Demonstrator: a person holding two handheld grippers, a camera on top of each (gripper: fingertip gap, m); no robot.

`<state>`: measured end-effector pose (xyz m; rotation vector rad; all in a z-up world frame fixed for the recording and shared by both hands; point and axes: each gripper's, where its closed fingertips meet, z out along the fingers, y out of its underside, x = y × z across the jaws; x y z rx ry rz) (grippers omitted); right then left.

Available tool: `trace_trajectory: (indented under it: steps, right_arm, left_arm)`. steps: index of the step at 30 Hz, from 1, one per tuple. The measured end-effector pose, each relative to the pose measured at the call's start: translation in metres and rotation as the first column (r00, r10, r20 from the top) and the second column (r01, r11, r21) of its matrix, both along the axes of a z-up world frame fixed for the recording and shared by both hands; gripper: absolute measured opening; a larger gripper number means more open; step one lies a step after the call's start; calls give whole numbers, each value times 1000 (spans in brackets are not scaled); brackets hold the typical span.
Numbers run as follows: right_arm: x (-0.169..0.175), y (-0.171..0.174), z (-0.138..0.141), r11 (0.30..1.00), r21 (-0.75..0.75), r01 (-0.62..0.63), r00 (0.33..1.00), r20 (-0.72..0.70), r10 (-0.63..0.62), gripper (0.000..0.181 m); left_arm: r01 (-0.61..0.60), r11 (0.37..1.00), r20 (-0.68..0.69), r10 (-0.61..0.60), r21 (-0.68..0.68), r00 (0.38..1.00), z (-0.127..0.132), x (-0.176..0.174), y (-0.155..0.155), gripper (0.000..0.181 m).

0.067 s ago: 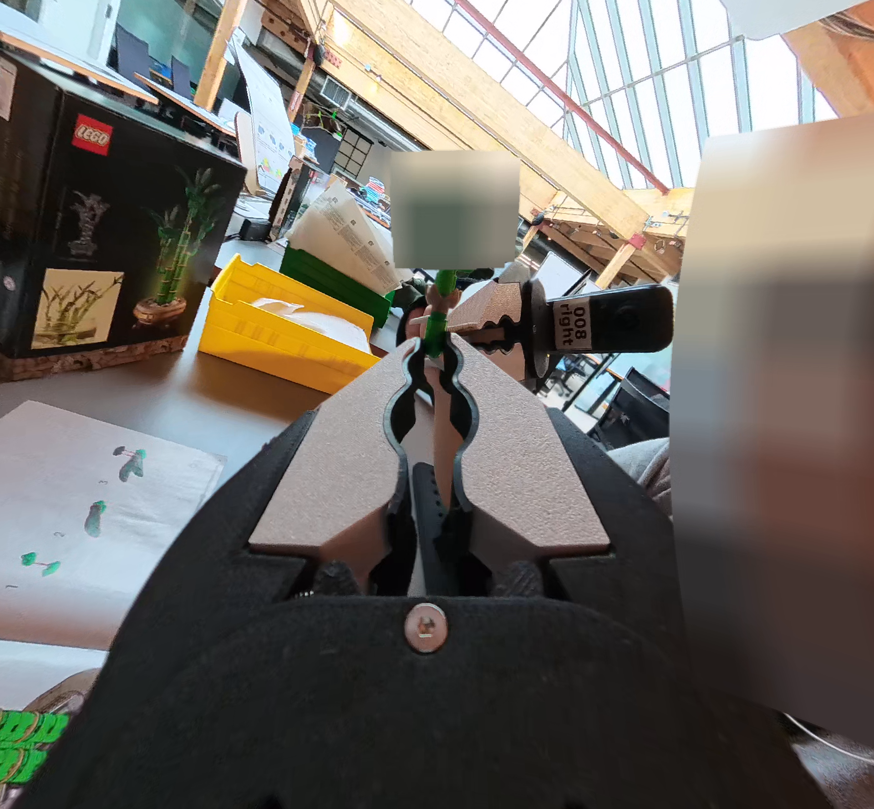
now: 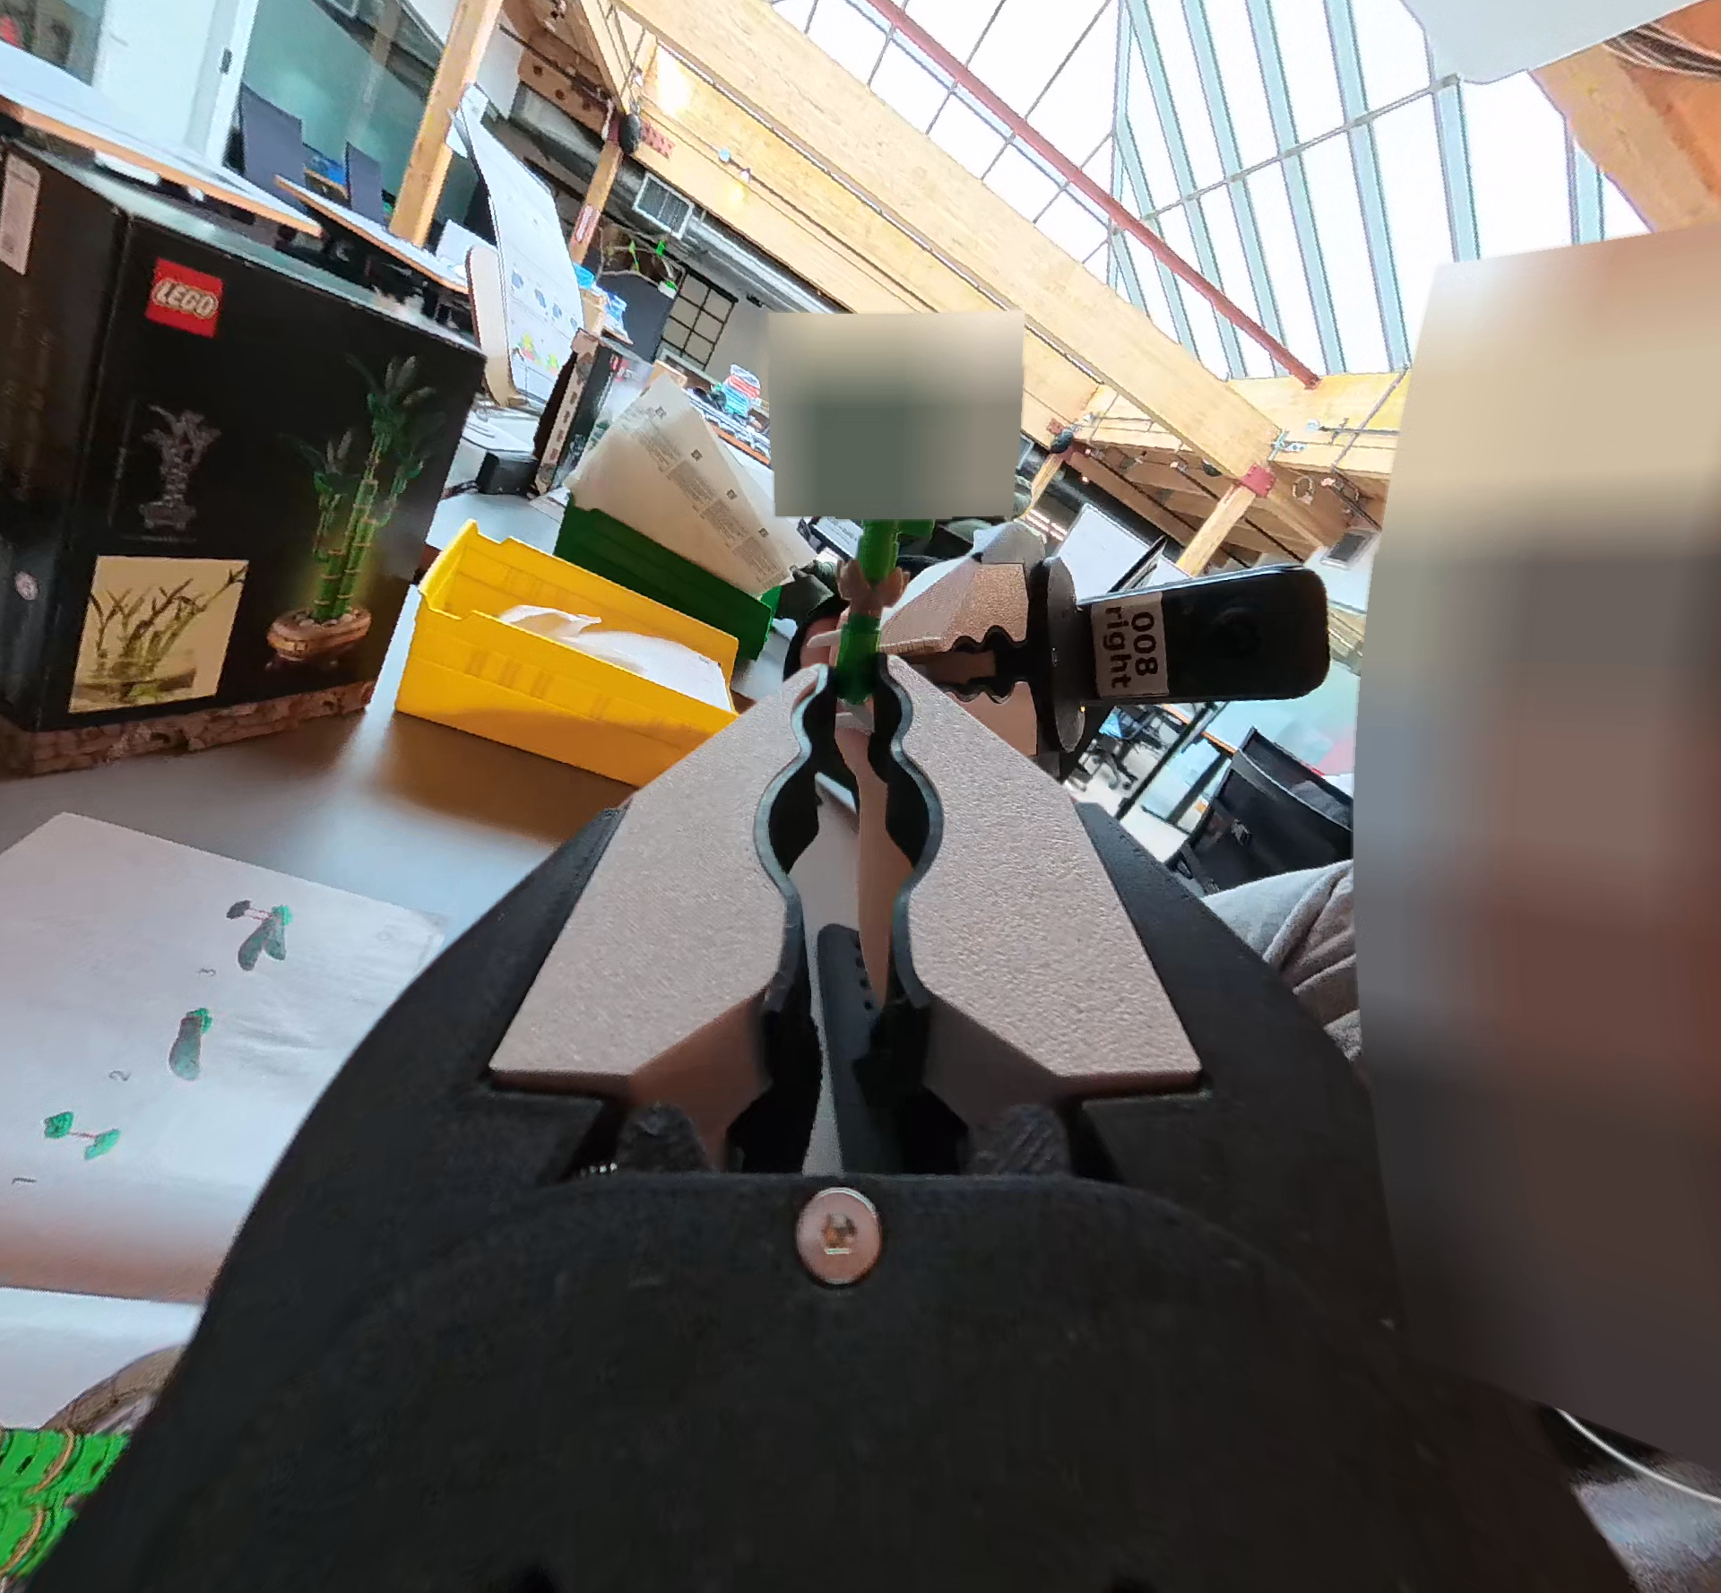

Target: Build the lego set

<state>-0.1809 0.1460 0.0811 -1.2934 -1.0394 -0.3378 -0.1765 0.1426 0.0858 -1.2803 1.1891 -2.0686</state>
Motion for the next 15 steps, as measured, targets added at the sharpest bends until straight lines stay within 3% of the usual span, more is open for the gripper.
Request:
trace_trajectory:
  steps: [15]
  right_arm:
    - [6, 1, 6, 997, 37, 60, 998, 6, -61, 0]
  left_arm:
    - [-33, 995, 78, 41, -98, 996, 6, 7, 2, 5]
